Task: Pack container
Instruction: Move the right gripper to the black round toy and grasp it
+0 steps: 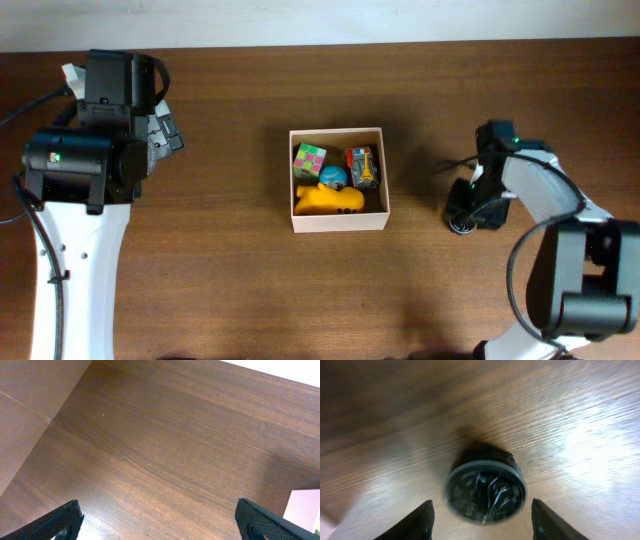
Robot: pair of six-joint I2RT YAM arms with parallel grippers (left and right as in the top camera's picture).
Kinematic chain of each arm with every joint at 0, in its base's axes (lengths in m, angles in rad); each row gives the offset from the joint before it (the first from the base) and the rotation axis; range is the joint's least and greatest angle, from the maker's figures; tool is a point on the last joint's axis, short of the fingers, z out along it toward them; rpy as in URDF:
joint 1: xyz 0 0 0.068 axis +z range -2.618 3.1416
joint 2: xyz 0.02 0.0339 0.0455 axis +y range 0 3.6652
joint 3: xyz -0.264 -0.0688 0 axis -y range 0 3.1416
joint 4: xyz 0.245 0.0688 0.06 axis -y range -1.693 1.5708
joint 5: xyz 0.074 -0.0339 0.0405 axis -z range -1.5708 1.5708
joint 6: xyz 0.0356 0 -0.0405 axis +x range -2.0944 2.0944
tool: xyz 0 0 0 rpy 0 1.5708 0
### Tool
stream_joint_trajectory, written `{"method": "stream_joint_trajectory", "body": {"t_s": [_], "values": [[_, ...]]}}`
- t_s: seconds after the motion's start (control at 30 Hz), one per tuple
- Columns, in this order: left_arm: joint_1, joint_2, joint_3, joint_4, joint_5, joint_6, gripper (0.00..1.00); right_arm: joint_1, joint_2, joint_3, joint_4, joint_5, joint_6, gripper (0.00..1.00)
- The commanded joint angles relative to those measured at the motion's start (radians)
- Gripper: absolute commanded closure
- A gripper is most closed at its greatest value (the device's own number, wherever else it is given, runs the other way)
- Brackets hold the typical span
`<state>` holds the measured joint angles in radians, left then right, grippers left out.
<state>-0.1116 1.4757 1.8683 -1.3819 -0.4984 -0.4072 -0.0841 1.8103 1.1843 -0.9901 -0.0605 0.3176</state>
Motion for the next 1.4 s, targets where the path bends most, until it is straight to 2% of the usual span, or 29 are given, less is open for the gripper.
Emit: {"method": "stream_joint_trajectory", "body": {"t_s": [0.0,0.03,0.1,0.13,0.23,0.43,0.57,0.77,0.97,1.1,1.23,1.37], "values": [[0.003,0.001,-0.003,0.000,-0.015,0.013,0.01,0.041,-0.111,0.135,-0.041,0.021,-0.033,0.43],[0.003,0.001,-0.003,0.000,-0.014,0.013,0.01,0.055,-0.127,0.171,-0.058,0.024,-0.033,0.43],[0.003,0.001,-0.003,0.000,-0.014,0.013,0.01,0.072,-0.145,0.216,-0.074,0.036,-0.033,0.30],[0.003,0.001,-0.003,0.000,-0.014,0.013,0.01,0.074,-0.150,0.226,-0.077,0.039,-0.032,0.28],[0.003,0.001,-0.003,0.000,-0.014,0.013,0.01,0.058,-0.133,0.203,-0.085,0.055,-0.032,0.27],[0.003,0.001,-0.003,0.000,-0.014,0.013,0.01,0.019,-0.055,0.063,-0.013,0.035,-0.021,0.17],[0.003,0.001,-0.003,0.000,-0.014,0.013,0.01,0.018,-0.005,-0.011,0.060,0.024,-0.021,0.17],[0.003,0.001,-0.003,0.000,-0.014,0.013,0.01,0.016,0.043,-0.023,0.106,0.032,-0.021,0.18],[0.003,0.001,-0.003,0.000,-0.014,0.013,0.01,0.016,0.101,-0.023,0.125,0.035,-0.021,0.23],[0.003,0.001,-0.003,0.000,-0.014,0.013,0.01,0.016,0.124,-0.023,0.120,0.023,-0.020,0.30],[0.003,0.001,-0.003,0.000,-0.014,0.013,0.01,0.017,0.124,-0.023,0.106,0.020,-0.021,0.31],[0.003,0.001,-0.003,0.000,-0.014,0.013,0.01,0.017,0.123,-0.023,0.075,0.020,-0.020,0.38]]}}
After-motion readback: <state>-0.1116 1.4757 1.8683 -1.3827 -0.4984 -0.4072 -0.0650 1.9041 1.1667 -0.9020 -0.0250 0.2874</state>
